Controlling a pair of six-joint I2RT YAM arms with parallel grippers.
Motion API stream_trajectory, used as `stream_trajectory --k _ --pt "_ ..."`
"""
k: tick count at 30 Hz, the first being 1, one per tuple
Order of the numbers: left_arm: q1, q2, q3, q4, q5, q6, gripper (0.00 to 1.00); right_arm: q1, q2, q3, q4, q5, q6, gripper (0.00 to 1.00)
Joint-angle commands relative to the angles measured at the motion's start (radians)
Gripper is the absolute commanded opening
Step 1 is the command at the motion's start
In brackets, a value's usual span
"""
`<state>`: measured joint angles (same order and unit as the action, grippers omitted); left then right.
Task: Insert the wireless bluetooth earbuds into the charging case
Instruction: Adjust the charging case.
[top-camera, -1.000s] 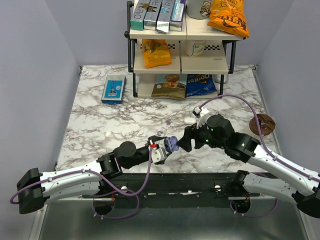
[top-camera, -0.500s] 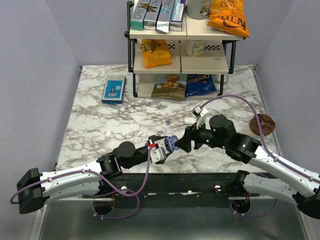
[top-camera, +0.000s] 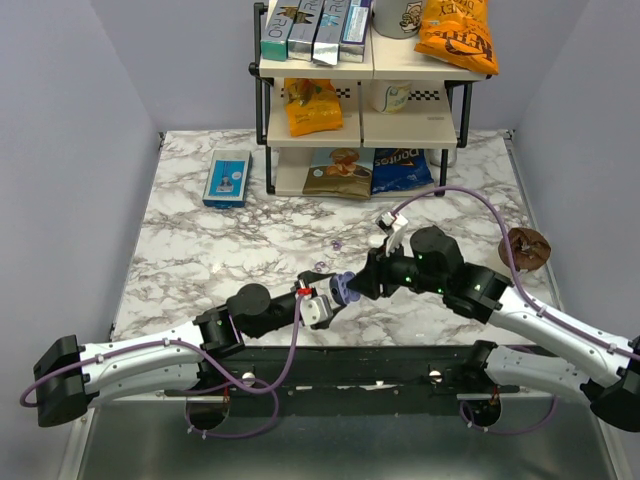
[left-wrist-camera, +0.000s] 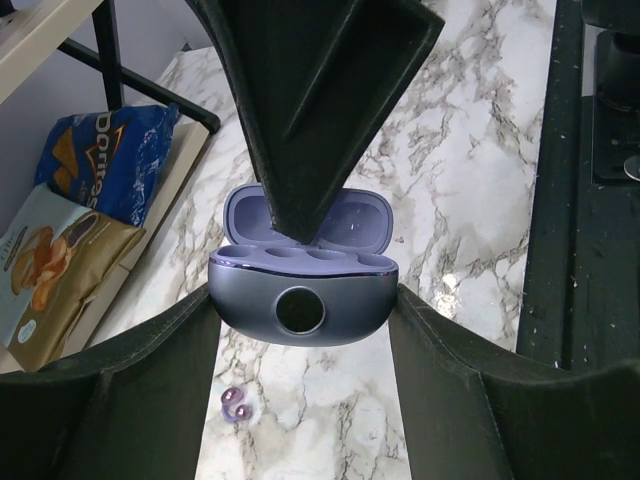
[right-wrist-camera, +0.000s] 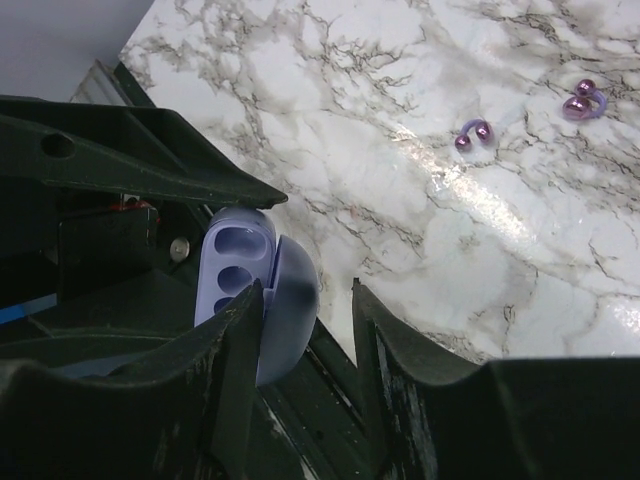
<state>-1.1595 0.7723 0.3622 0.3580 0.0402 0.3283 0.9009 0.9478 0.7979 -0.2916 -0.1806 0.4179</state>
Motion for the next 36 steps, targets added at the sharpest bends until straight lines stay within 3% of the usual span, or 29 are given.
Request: stream_trajectory --k 1,9,12,13,15,17,18,24,29,32,36 --pt "-0.009 -0.013 0.012 0.044 0.029 -0.012 0.00 -0.005 0.017 -0.011 0.032 -0.034 -0.011 0.47" --pt "-0.009 -0.002 0.023 0.035 0.004 -0.011 0.00 -0.007 -0.023 -0.020 0.032 -0.051 -0.042 0.19" --pt "-0.009 0.012 0.046 -0.016 -0.032 -0.025 0.24 -0.005 -0.063 -0.011 0.025 -0.092 -0.091 0.08" --pt "-0.009 0.015 0.049 -0.037 -0.071 -0.032 0.43 -0.007 -0.070 -0.003 0.016 -0.098 -0.102 0.06" --pt "-0.009 0.007 0.046 -0.044 -0.100 -0.044 0.54 -0.007 -0.090 0.017 -0.027 -0.109 -0.139 0.02" --pt "-0.009 -0.005 0.038 -0.041 -0.134 -0.058 0.73 -0.005 -0.109 0.038 -0.055 -0.108 -0.162 0.01" --pt "-0.009 -0.017 0.032 -0.036 -0.149 -0.067 0.98 -0.007 -0.127 0.044 -0.063 -0.108 -0.168 0.01" --pt "-0.009 -0.028 0.040 -0.056 -0.238 -0.107 0.99 -0.005 -0.156 0.095 -0.118 -0.117 -0.208 0.01" --pt "-0.009 -0.022 0.084 -0.126 -0.303 -0.239 0.99 -0.005 -0.149 0.122 -0.171 -0.134 -0.283 0.01" --pt "-0.008 -0.047 0.126 -0.178 -0.244 -0.352 0.99 -0.005 -0.148 0.141 -0.213 -0.051 -0.376 0.01" --pt "-0.006 -0.108 0.138 -0.209 -0.059 -0.411 0.99 -0.003 -0.233 0.090 -0.147 0.052 -0.539 0.06"
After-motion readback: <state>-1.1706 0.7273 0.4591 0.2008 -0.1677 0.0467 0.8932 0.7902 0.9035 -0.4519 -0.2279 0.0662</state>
